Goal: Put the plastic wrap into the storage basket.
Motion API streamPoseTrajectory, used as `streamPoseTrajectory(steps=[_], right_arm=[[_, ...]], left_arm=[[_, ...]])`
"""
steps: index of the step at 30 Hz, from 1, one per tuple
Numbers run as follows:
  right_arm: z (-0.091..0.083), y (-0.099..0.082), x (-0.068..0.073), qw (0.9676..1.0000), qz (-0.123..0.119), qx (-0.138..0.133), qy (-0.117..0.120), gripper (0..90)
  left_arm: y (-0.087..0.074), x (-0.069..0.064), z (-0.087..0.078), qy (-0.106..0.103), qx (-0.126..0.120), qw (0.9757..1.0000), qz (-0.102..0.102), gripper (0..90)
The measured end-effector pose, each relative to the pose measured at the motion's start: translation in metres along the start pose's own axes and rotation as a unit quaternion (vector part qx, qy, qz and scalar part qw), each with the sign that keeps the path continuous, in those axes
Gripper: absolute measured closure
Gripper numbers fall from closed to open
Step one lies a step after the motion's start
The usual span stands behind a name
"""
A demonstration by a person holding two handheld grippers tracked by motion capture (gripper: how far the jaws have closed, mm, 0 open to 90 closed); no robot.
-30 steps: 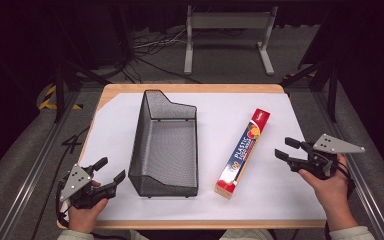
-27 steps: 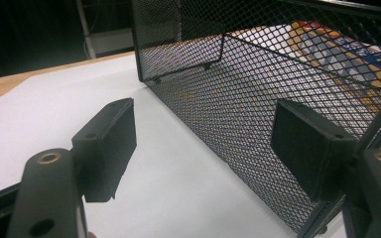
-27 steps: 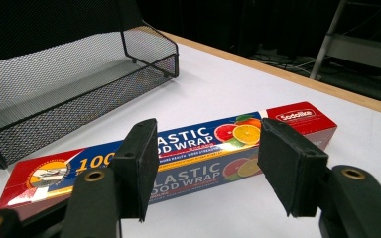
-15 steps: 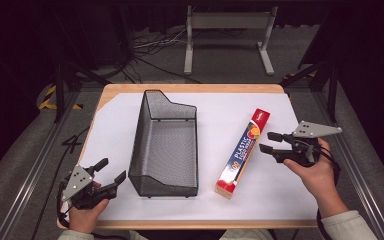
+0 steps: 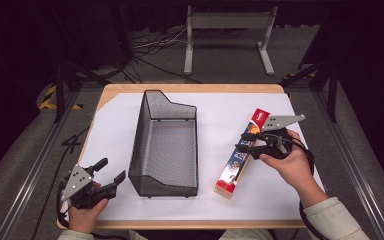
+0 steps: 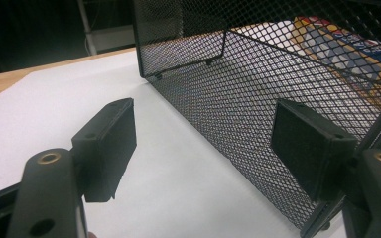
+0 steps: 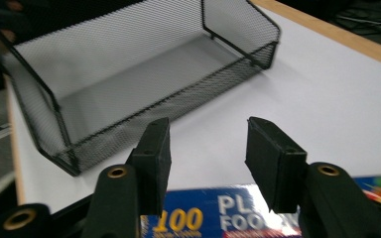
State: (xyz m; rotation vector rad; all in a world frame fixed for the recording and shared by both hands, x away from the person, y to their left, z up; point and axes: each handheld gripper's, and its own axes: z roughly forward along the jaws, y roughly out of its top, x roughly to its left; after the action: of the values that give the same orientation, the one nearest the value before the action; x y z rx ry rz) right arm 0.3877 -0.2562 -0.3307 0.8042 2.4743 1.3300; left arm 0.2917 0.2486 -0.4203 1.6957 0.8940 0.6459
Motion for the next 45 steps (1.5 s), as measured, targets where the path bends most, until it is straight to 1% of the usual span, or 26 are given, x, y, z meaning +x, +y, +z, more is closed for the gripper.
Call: streamPoseTrajectory(steps=[1,3,6,11,13,14,15,18,20,22,26,31,32,34,38,41,44,45], right_arm=[[0.007,0.004,0.004,0.9999,-0.004,0.004,0.013,59.3],[0.014,0.005,0.007,0.9997,-0.011,0.014,0.017,63.6],[0.025,0.006,0.010,0.9992,-0.009,0.031,0.025,71.4],[0.043,0.003,0.010,0.9976,-0.003,0.060,0.033,82.1],[0.050,0.001,0.010,0.9962,-0.002,0.081,0.032,86.6],[0.050,0.001,0.010,0.9962,-0.002,0.081,0.032,86.6],[0.057,-0.001,0.010,0.9947,0.001,0.098,0.030,89.7],[0.064,-0.005,0.009,0.9930,0.007,0.114,0.030,90.0],[0.068,-0.008,0.009,0.9923,0.014,0.119,0.032,90.0],[0.070,-0.009,0.010,0.9920,0.016,0.121,0.033,90.0],[0.080,-0.013,0.014,0.9894,0.009,0.141,0.034,90.0],[0.089,-0.015,0.017,0.9866,0.001,0.159,0.036,90.0],[0.089,-0.015,0.017,0.9866,0.001,0.159,0.036,90.0],[0.093,-0.014,0.019,0.9847,-0.007,0.170,0.038,90.0],[0.098,-0.012,0.024,0.9805,-0.009,0.191,0.046,90.0],[0.103,-0.011,0.027,0.9757,-0.019,0.213,0.049,90.0],[0.108,-0.012,0.031,0.9686,-0.028,0.241,0.053,90.0],[0.108,-0.012,0.031,0.9683,-0.026,0.243,0.053,90.0]], left_arm=[[0.000,0.000,0.000,-0.001,0.000,1.0000,0.001,26.6],[0.000,0.000,0.000,0.000,0.001,1.0000,-0.001,26.6],[0.000,0.000,0.000,-0.001,0.001,1.0000,0.000,26.7],[-0.001,0.000,0.000,-0.001,0.001,1.0000,0.000,27.1],[-0.001,0.000,0.000,-0.002,0.001,1.0000,0.001,27.1],[-0.001,0.000,0.000,-0.002,0.001,1.0000,0.001,27.1],[-0.001,0.000,0.001,-0.001,0.002,1.0000,0.001,27.1],[-0.001,0.000,0.001,-0.001,0.002,1.0000,0.002,27.1],[-0.001,0.000,0.001,-0.001,0.002,1.0000,0.002,27.1],[-0.001,0.000,0.001,-0.001,0.002,1.0000,0.002,27.2],[0.000,0.000,0.001,-0.001,0.005,1.0000,0.004,27.2],[-0.001,0.000,0.001,-0.001,0.004,1.0000,0.004,27.5],[-0.001,0.000,0.001,-0.001,0.004,1.0000,0.004,27.6],[-0.001,0.000,0.001,-0.002,0.006,1.0000,0.006,27.6],[-0.001,0.000,0.002,-0.002,0.006,1.0000,0.007,27.7],[-0.001,0.000,0.002,-0.003,0.007,0.9999,0.007,27.8],[-0.001,0.000,0.002,-0.004,0.006,0.9999,0.007,27.9],[-0.001,0.000,0.002,-0.004,0.006,1.0000,0.006,27.9]])
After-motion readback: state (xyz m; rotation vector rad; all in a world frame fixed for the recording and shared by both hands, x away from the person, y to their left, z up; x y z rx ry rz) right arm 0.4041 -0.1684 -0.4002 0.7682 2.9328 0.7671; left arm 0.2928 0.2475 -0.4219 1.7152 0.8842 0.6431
